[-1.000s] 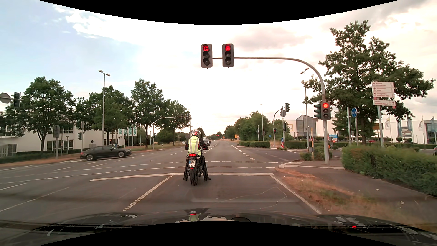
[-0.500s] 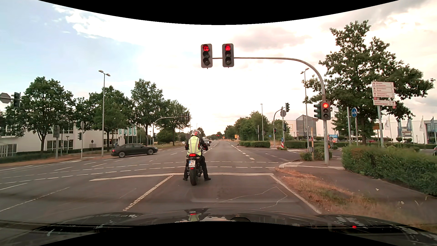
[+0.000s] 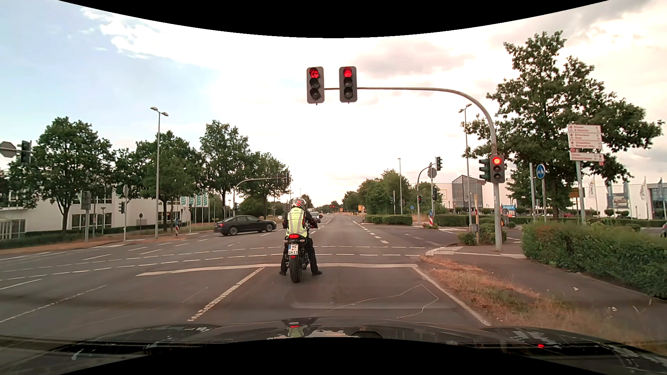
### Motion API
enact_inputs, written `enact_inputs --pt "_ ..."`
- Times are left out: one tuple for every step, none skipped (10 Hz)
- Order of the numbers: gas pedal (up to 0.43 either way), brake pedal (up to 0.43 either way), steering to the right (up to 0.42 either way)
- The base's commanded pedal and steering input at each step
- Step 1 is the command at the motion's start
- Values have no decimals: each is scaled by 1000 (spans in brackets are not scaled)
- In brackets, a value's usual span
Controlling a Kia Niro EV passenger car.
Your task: Follow the waypoints while adhering to traffic rules and regulations
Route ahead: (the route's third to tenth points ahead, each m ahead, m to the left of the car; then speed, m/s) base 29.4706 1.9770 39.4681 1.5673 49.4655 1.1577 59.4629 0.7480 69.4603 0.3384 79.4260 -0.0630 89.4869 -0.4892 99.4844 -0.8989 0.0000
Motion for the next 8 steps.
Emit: enact_inputs --pt "0 0 -2" --pt "0 0 -2" --pt "0 0 -1" --pt "0 0 -2" --pt "0 0 -1" --pt "0 0 -2" --pt "0 0 -2" --pt "0 0 -2"
